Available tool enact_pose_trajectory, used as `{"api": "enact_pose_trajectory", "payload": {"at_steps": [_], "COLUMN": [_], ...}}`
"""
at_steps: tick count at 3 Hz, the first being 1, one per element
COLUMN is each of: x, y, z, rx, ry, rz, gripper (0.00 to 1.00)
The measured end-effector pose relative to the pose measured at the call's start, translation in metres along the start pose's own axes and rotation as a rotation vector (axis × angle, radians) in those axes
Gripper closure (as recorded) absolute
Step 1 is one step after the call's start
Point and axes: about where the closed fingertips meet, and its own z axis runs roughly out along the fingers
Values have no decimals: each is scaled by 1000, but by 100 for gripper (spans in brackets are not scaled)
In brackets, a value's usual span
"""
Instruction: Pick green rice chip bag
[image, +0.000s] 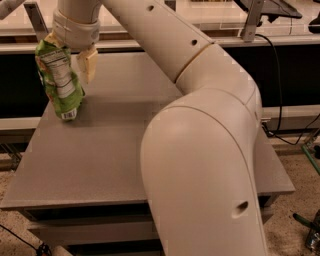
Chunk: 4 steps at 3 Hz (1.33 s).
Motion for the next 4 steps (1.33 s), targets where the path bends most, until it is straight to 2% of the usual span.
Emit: {"api": "enact_pose_trajectory", "payload": {"at_steps": [1,2,3,4], "x": [-9,-13,-14,-8], "y": [2,5,20,53], "z": [-2,-27,-70,-124], "rx": [12,98,231,396], "ry": [-15,-34,-56,-88], "rz": [15,65,150,253], "gripper": [65,87,100,100]}}
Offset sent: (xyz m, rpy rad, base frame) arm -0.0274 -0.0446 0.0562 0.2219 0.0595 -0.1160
